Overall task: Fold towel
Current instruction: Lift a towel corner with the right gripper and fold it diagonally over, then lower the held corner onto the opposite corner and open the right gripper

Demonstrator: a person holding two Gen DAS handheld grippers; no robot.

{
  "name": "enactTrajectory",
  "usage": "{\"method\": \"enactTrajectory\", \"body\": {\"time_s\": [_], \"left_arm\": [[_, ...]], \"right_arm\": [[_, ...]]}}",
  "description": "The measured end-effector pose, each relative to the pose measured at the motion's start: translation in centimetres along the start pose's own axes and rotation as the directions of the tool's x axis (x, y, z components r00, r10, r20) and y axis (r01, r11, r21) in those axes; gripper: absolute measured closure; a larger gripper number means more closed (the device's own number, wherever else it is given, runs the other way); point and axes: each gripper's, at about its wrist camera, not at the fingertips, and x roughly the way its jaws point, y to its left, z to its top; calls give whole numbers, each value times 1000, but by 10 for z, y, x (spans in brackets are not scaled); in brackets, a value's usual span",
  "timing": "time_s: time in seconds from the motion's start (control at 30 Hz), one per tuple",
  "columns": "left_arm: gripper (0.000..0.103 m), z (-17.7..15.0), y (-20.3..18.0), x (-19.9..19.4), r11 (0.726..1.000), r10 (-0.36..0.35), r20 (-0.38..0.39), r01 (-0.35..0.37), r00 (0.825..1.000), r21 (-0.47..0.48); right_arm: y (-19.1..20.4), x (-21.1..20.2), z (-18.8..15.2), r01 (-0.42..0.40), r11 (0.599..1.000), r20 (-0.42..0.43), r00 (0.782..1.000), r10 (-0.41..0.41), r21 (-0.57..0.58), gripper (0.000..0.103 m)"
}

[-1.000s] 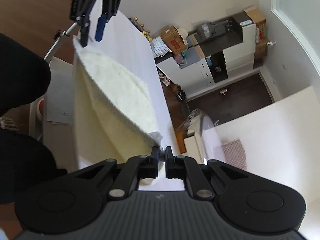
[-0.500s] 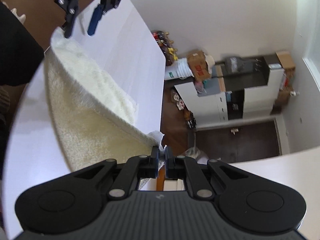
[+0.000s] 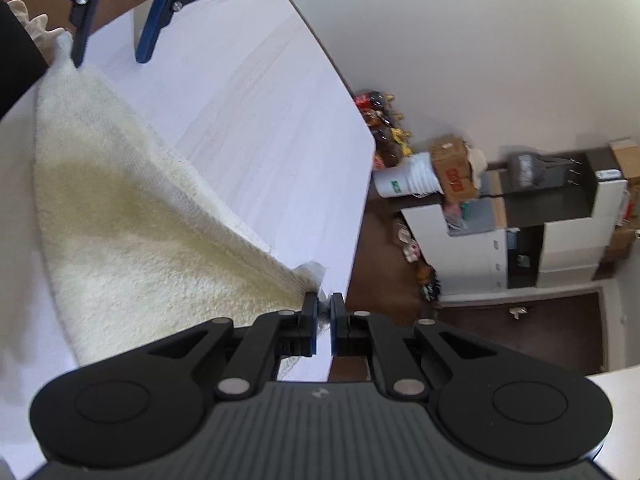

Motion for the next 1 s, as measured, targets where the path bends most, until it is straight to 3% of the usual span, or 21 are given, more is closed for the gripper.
{"method": "enactTrajectory", "body": {"time_s": [0.27,0.5,0.83,1.0], "left_arm": [[49,1,-6,-4,993,55,-18,-56,998,-100],[50,3,-10,-2,972,110,-33,-115,993,-204],[50,8,-12,1,946,148,-50,-156,988,-286],[49,7,-13,0,938,162,-57,-172,985,-300]], "right_arm": [[-8,39,6,-92,995,23,995,92,-36,96],[-9,65,9,-163,985,21,986,165,-64,96],[-3,81,9,-168,985,10,986,169,-30,91],[-6,71,6,-104,995,43,994,104,5,87]]}}
